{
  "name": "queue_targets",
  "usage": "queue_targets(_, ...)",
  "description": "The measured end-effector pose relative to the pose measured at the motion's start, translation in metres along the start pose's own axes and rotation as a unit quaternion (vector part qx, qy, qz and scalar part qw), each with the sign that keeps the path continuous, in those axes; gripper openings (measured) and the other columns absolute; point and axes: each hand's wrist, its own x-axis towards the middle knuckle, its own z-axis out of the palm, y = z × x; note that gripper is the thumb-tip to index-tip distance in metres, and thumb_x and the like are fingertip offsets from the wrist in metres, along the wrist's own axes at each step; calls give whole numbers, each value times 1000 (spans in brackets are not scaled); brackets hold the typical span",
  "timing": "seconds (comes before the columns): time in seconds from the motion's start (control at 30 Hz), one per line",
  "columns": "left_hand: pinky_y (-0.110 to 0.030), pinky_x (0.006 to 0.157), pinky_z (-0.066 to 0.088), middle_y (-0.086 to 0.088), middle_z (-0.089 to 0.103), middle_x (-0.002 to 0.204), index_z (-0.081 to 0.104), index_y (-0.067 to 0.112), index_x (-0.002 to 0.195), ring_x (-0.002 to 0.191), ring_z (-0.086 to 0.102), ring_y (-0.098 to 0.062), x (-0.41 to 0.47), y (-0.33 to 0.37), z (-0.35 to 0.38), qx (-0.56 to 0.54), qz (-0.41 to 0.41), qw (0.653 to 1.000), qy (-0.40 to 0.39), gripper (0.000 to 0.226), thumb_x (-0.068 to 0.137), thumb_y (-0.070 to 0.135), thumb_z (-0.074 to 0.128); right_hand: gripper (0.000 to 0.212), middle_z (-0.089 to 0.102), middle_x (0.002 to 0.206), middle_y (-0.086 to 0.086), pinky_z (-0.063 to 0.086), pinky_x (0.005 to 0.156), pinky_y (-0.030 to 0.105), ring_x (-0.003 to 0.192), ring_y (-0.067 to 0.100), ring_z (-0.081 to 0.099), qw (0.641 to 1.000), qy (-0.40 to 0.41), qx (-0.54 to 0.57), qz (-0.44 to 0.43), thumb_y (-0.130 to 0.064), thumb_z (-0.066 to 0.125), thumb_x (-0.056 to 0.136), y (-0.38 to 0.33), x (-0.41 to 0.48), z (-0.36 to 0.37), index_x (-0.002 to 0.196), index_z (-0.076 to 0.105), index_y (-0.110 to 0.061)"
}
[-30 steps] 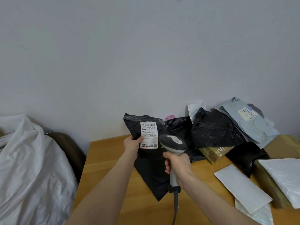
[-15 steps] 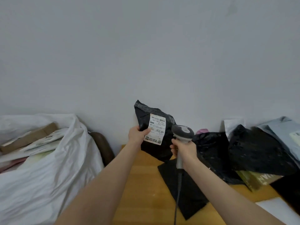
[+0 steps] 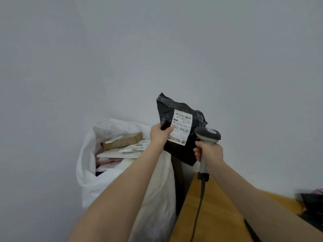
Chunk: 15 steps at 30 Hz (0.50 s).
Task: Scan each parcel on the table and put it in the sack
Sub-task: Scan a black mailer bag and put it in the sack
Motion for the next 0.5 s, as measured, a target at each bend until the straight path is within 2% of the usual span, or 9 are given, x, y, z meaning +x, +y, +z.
queue_targets(0.1, -47, 87, 55, -14, 71, 104, 66, 2, 108, 94, 68, -28, 45, 2, -52, -11, 15, 1000, 20, 22, 87, 11, 67, 11, 64, 54, 4, 49, 52, 27, 48, 14, 56, 1000, -10, -16, -18, -9, 68, 84, -4, 12, 61, 74, 66, -4)
queue_targets(0.23, -40, 84, 56, -10, 70, 108, 64, 6, 113, 92, 68, -22, 115, -10, -132, -25, 24, 999, 33, 25, 89, 14, 65, 7, 62, 53, 5, 46, 48, 26, 44, 14, 53, 999, -9, -26, -17, -7, 66, 83, 5, 32, 142, 77, 66, -3)
queue_targets(0.37, -44, 88, 55, -14, 67, 114, 58, 2, 120, 98, 66, -27, 177, -33, -207, -18, 7, 998, 53, 34, 88, 9, 66, 5, 62, 57, 8, 46, 51, 28, 47, 17, 53, 998, 13, -56, -6, -6, 65, 81, 20, 47, 192, 85, 66, -3)
queue_targets(0.43, -41, 84, 55, -18, 65, 115, 57, -1, 118, 94, 65, -28, 200, -50, -234, 17, -39, 998, 38, 36, 85, 4, 69, 7, 63, 58, 8, 46, 52, 28, 47, 16, 53, 997, 32, -67, -1, -6, 65, 82, 23, 53, 206, 88, 66, -3)
queue_targets(0.5, -38, 83, 52, -20, 63, 118, 55, -4, 118, 96, 63, -29, 211, -71, -248, 143, -84, 986, -1, 43, 81, 6, 73, 7, 65, 59, 8, 47, 52, 28, 48, 16, 55, 996, 50, -79, 2, -7, 65, 82, 27, 55, 211, 89, 65, -4)
